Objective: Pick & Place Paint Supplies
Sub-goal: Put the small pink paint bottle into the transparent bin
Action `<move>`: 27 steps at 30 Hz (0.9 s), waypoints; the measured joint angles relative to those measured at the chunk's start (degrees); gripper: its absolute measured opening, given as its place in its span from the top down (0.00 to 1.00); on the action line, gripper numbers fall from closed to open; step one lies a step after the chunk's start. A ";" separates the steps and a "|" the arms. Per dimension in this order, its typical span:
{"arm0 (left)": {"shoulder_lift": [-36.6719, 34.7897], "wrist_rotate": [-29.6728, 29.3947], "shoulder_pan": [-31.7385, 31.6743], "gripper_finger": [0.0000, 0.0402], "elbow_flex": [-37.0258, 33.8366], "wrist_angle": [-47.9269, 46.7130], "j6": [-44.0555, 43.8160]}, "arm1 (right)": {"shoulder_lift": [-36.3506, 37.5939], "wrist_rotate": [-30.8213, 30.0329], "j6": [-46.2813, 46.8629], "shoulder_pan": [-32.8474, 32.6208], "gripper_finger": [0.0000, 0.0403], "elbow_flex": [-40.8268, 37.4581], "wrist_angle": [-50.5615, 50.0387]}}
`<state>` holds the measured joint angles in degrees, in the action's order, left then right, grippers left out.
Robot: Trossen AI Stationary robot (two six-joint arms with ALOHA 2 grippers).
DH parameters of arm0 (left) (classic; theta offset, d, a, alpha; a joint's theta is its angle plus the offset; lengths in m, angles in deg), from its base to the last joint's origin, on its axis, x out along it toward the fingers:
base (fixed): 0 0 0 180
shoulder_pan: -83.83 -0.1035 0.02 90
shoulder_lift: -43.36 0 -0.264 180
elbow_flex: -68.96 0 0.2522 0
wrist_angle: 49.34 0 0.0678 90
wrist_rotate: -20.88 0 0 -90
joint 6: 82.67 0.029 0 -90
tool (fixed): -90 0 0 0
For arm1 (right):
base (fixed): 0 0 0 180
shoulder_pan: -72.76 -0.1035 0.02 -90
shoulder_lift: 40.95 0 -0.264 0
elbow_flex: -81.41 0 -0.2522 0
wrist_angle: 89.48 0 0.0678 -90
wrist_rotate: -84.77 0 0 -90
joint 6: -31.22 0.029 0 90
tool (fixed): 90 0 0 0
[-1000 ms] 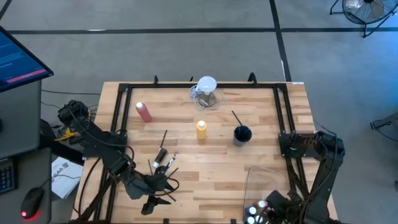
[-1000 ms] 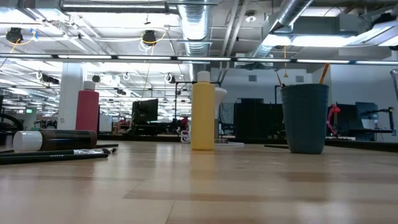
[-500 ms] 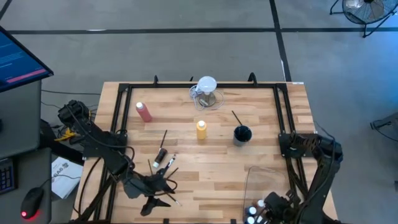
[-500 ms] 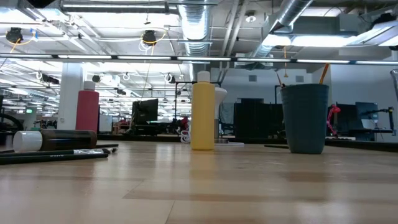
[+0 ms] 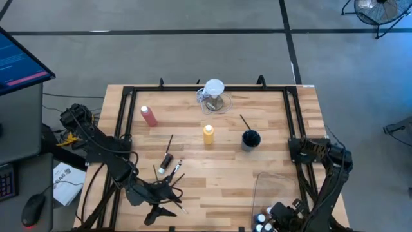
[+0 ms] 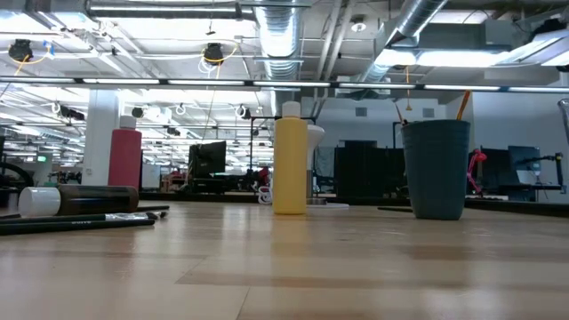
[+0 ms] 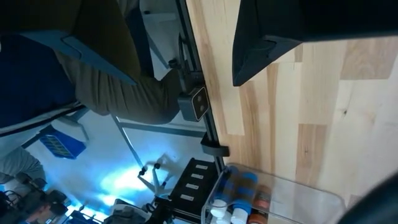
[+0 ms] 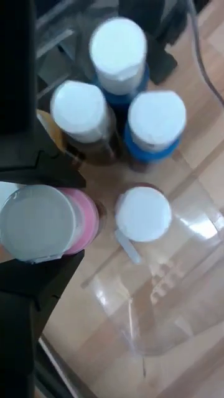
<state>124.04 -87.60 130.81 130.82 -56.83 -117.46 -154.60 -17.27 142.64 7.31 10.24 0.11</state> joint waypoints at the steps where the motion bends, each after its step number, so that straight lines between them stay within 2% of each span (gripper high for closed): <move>1: 0.00 0.00 0.00 0.47 0.00 0.13 0.00 | -0.07 0.00 0.07 0.04 0.66 -0.02 -0.25; 27: 0.00 -1.61 2.19 0.47 0.00 1.42 0.48 | -1.05 0.42 3.05 -0.18 0.66 -0.02 -0.64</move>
<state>124.04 -89.22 133.00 130.82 -55.40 -116.98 -155.64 -16.84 145.69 7.13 10.22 -0.53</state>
